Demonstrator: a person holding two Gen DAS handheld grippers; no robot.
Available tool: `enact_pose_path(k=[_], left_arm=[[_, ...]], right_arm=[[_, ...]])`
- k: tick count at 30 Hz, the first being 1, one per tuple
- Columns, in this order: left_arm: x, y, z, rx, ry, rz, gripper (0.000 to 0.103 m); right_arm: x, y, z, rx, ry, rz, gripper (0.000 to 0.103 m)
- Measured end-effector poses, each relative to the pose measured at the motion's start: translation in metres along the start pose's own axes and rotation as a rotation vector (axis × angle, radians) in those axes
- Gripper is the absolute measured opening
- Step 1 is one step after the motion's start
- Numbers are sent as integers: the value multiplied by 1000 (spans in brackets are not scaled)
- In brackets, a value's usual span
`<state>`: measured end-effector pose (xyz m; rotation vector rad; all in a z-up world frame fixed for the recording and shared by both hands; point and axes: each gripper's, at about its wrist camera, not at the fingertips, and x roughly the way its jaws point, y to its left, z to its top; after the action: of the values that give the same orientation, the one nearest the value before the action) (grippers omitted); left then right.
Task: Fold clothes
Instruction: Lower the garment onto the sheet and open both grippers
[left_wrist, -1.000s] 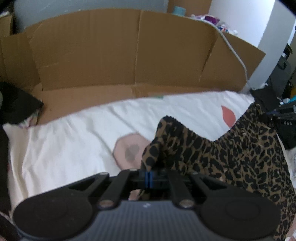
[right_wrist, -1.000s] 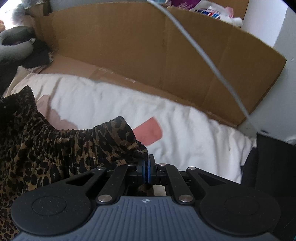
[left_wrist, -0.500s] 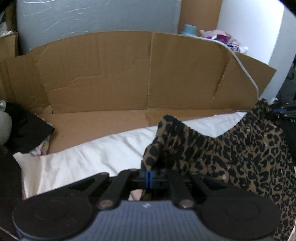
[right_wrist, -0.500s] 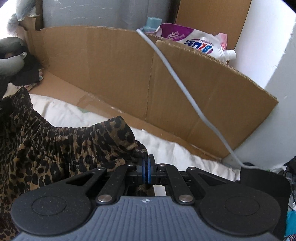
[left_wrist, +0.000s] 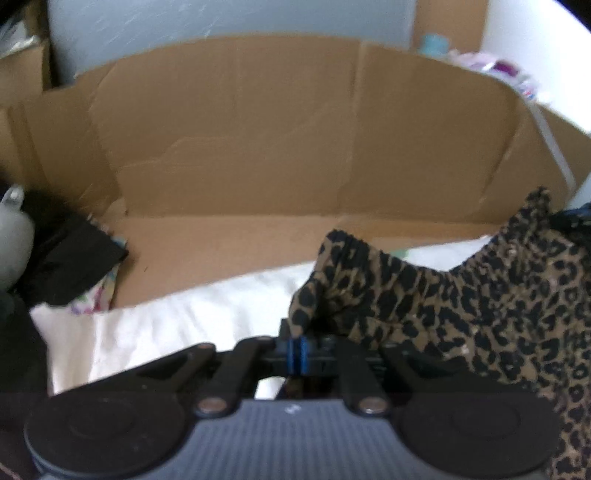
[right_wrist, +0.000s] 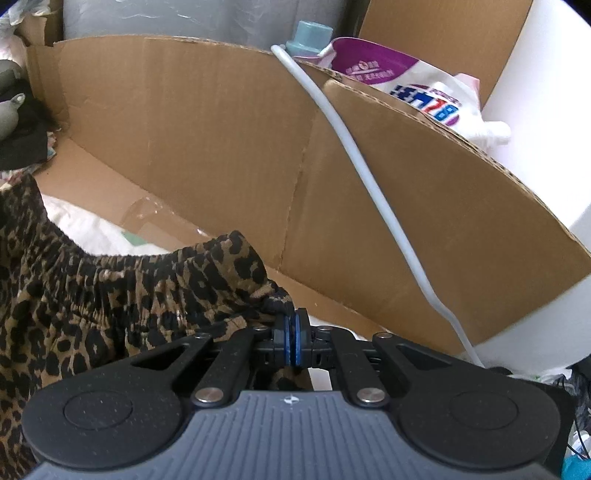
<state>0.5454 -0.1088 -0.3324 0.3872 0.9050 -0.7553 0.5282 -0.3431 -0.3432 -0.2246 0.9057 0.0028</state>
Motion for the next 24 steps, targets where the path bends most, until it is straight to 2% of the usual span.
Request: enact_pose_path(k=[2,3,4,6,10,14,17,24], left_arm=[[6,1,-3,-3,37,30,17],[7,0,-5,3,52,41,25],[8,0,-8,12,67,42,29],[5,-1,-12,12,75,33,32],[-11,-6,-20,2,61,24,36],[-29,-14,-29,-42,56,-10,36],[-49,-34,-40,-34,41,-26,36],[-109,-81,-67,-21,-12,-25,34]], right_arm=[[7,5,-3,1,21,26,8],[10,6,-7,-1,41,42,20],[12,7,-11,-4,57,54,32],[9,5,-20,0,59,71,50],[-4,-13,-41,32,69,123,52],[-23,-42,-68,138,101,176,52],[-46,-59,-94,197,103,203,52],[-124,-88,-148,237,13,220,52]])
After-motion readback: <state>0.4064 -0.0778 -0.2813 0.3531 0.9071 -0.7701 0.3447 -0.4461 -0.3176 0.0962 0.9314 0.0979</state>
